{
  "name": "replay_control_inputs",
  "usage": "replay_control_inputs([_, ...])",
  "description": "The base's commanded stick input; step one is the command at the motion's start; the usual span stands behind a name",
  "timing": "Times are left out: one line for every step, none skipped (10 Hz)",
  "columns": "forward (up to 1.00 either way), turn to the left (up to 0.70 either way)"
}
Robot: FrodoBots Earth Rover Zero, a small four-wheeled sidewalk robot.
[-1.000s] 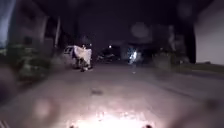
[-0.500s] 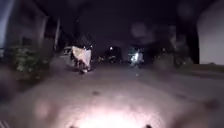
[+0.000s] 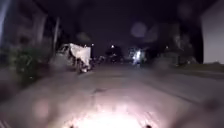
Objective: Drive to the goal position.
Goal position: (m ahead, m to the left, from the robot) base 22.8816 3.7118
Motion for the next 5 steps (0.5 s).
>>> replay_control_inputs([0.7, 0.0])
replay_control_inputs([0.7, 0.0])
replay_control_inputs([0.7, 0.0])
replay_control_inputs([0.7, 0.0])
replay_control_inputs([0.7, 0.0])
